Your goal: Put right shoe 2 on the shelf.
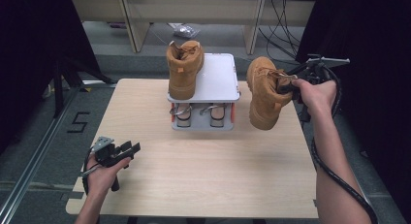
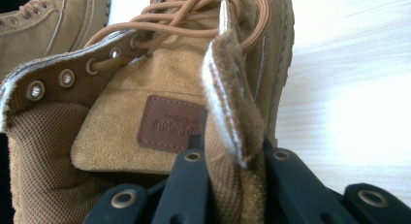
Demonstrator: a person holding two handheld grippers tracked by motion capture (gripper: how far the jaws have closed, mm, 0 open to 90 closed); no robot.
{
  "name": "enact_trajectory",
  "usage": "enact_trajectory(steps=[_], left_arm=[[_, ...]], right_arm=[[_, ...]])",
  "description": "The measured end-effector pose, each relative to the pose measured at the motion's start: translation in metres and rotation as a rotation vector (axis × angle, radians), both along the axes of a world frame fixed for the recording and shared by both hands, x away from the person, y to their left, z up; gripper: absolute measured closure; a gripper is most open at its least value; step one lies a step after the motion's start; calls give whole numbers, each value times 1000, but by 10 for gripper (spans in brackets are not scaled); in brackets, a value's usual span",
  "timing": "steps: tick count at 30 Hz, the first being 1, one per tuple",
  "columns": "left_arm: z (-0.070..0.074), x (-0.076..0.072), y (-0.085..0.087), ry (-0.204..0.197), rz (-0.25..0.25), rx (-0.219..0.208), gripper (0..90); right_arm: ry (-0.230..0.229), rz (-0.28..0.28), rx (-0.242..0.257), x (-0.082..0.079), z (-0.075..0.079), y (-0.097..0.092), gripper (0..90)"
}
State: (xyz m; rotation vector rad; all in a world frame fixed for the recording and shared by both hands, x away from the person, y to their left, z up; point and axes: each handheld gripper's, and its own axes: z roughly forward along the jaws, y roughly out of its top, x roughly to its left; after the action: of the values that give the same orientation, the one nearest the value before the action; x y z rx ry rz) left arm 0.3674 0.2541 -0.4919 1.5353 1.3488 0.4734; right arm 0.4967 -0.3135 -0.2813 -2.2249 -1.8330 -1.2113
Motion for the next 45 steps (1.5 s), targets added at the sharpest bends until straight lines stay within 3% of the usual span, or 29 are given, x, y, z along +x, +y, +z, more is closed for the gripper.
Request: enact_trajectory(steps=[3, 4, 5, 10, 31, 35, 36, 38, 45], left_arm=[[0, 0, 1, -1, 3, -2, 551], [0, 0, 1, -1, 3, -1, 550], [0, 0, 1, 0, 2, -1, 551], [-2, 1, 2, 1, 1, -7, 552], [-2, 0, 5, 5, 11, -6, 553], [-3, 1, 5, 8, 8, -2, 553], [-3, 1, 4, 10, 10, -3, 553], [-4, 1, 4, 11, 10, -5, 552], [-4, 1, 4, 14, 7, -5, 551]], right_arm=[[-6, 13, 1, 1, 0, -1, 853], [19, -6, -34, 1, 3, 1, 853], [24, -14, -35, 2, 3, 2, 853], [5, -13, -24, 4, 5, 2, 853], [-4, -30, -5, 15, 16, 9, 852], [-44, -17, 43, 17, 18, 10, 851], [-59, -6, 38, 17, 18, 10, 851], [-24, -33, 5, 19, 23, 13, 851], [-38, -22, 10, 26, 30, 21, 851]])
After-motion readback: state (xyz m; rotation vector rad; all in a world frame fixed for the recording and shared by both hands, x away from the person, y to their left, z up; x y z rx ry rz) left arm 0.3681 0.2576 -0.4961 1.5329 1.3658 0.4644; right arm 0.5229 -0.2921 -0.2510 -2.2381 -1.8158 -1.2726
